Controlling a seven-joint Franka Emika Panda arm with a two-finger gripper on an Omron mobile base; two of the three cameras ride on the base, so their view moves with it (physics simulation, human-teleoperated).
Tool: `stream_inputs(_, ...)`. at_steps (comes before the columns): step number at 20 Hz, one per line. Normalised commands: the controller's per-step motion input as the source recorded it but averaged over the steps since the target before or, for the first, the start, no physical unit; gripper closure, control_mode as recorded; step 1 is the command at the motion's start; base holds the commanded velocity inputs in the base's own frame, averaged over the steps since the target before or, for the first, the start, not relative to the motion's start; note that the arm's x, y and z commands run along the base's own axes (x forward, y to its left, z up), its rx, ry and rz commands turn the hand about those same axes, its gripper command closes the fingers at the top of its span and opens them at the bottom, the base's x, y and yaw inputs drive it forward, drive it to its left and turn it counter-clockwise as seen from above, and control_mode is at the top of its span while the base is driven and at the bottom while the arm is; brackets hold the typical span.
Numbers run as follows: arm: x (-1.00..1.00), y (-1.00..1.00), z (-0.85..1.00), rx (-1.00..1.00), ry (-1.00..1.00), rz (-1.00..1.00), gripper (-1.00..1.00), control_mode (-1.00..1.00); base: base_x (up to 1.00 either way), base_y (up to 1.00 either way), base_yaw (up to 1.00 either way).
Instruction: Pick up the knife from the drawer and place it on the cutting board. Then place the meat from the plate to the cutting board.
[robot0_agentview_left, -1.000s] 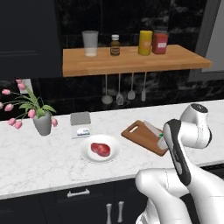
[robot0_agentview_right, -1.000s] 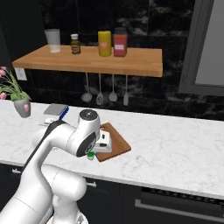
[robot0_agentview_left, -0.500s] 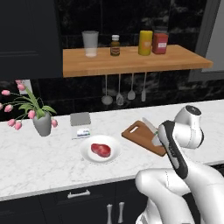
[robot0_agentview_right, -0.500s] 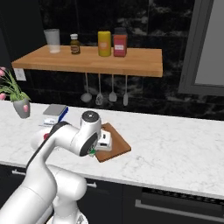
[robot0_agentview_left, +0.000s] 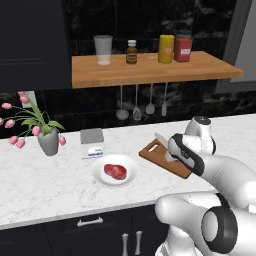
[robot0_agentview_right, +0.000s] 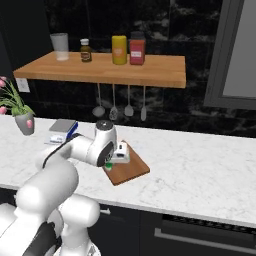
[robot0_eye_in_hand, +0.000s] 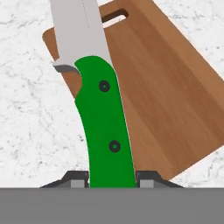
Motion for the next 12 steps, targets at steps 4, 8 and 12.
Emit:
stream_inputs(4, 0.2, -0.07, -0.07, -0.04, 0.1, 0.0, 1.0, -1.0, 0.0, 0.0, 0.0)
stream_inputs(8, 0.08, -0.21, -0.04, 0.0, -0.01, 0.0, 1.0, -1.0, 0.0, 0.0, 0.0)
stream_inputs(12, 0.14, -0.34, -0.06, 0.0, -0.01, 0.0, 1.0, -1.0, 0.0, 0.0, 0.0)
